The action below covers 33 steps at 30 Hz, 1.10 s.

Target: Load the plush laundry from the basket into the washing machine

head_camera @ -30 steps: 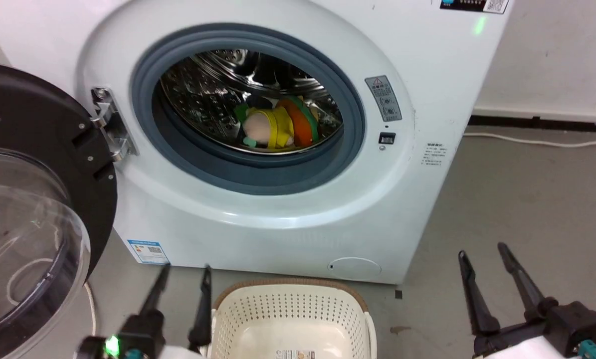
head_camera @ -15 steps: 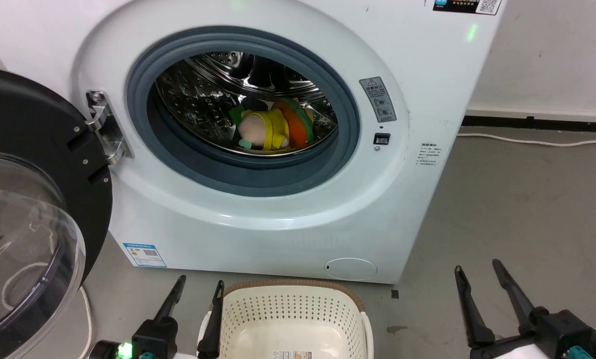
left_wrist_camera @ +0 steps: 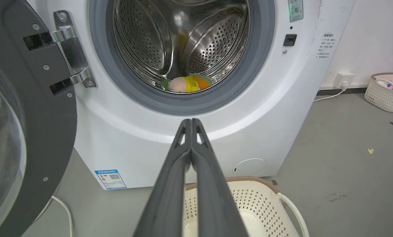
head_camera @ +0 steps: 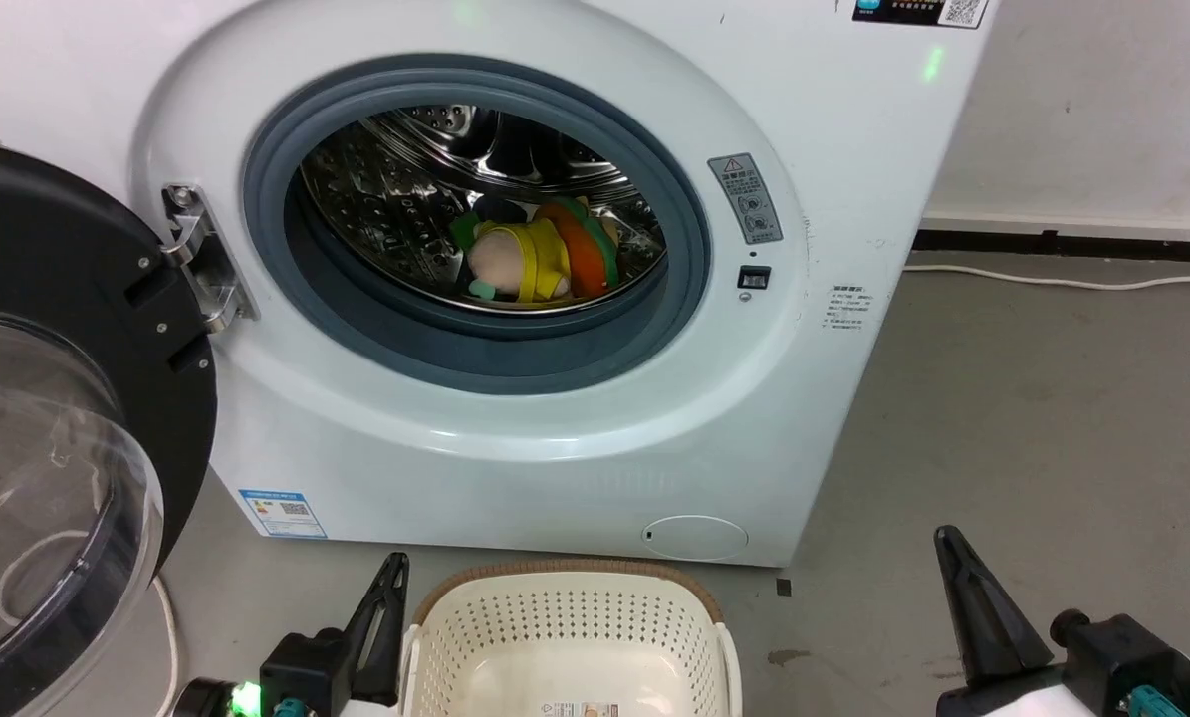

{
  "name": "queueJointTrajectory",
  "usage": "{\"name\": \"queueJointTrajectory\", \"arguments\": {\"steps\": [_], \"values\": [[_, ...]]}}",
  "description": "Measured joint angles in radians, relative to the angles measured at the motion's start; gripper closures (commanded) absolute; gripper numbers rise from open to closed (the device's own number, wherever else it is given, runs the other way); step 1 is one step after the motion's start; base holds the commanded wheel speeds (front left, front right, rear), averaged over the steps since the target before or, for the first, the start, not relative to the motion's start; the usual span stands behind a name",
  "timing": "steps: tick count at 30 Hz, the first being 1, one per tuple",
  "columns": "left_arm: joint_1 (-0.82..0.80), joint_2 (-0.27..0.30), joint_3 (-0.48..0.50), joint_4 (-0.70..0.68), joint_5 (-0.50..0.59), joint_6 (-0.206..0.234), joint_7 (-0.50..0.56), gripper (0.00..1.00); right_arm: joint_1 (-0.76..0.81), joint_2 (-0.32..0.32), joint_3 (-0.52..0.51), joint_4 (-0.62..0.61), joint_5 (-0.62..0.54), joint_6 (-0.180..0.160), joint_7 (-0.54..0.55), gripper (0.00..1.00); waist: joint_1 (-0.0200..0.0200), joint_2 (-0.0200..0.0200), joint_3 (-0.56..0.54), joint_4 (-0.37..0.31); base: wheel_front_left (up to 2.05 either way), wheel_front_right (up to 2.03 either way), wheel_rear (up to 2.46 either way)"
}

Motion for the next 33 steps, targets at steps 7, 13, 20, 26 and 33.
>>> {"name": "queueJointTrajectory", "arguments": {"steps": [7,13,20,26,33], "values": [[0.0,-0.006,0.014,-0.011,0.013,0.0,0.016,1.0,-0.002,0.0,0.0,-0.002,-0.002,0.0,0.015,1.0,0.0,0.0,-0.001,-0.006,0.0,0.0,0.0],[0.0,-0.016,0.023,-0.017,0.021,-0.001,0.026,1.0,-0.002,0.0,0.0,-0.004,-0.003,0.0,0.025,1.0,0.0,0.0,-0.002,-0.011,0.0,0.0,0.0],[0.0,-0.022,0.033,-0.026,0.029,-0.002,0.041,1.0,-0.003,0.0,-0.001,-0.006,-0.01,0.0,0.042,1.0,0.0,0.0,-0.002,-0.017,0.0,0.0,0.0],[0.0,-0.026,0.046,-0.033,0.033,-0.006,0.053,1.0,-0.005,0.0,-0.001,-0.008,-0.011,0.0,0.053,1.0,0.0,0.0,-0.003,-0.022,0.0,0.0,0.0],[0.0,-0.033,0.058,-0.044,0.043,-0.009,0.07,1.0,-0.007,0.0,-0.002,-0.012,-0.019,0.0,0.07,1.0,0.0,0.0,-0.004,-0.029,0.0,0.0,0.0]]}}
